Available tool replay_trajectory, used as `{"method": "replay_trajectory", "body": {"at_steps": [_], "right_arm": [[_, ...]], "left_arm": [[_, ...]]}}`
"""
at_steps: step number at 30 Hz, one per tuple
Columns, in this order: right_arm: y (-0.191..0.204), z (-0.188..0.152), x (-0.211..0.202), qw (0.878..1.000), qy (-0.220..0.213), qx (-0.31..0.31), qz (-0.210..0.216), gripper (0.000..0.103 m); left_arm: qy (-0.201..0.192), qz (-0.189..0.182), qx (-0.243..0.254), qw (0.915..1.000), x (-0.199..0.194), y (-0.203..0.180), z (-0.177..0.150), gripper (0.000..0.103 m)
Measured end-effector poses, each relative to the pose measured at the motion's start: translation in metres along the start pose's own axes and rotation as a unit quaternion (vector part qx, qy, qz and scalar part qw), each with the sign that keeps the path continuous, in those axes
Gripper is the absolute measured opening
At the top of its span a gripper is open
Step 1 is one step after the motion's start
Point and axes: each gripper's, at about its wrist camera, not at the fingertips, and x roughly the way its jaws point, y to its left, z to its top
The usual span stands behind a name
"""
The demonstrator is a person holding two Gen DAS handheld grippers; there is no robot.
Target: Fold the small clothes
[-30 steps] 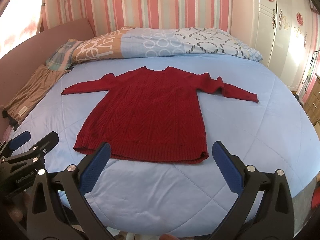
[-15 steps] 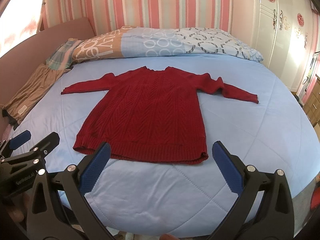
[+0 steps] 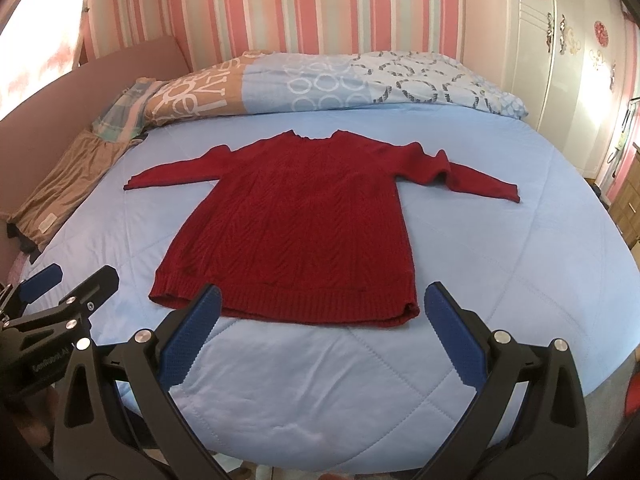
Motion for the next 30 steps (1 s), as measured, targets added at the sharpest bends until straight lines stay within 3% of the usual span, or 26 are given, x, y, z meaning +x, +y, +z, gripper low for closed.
{"method": "replay_trajectory", "body": {"at_steps": [15, 30], "right_arm": [[-0.003, 0.015, -0.009, 1.0, 0.004, 0.009, 0.006, 0.1], [-0.007, 0.024, -0.001, 1.0, 0.009, 0.008, -0.001, 0.1]], "left_arm": [[0.006, -0.022, 0.01, 0.9997, 0.0, -0.007, 0.01, 0.101], [0.003, -0.006, 0.027, 0.9996, 0.01, -0.018, 0.015, 0.101]]}}
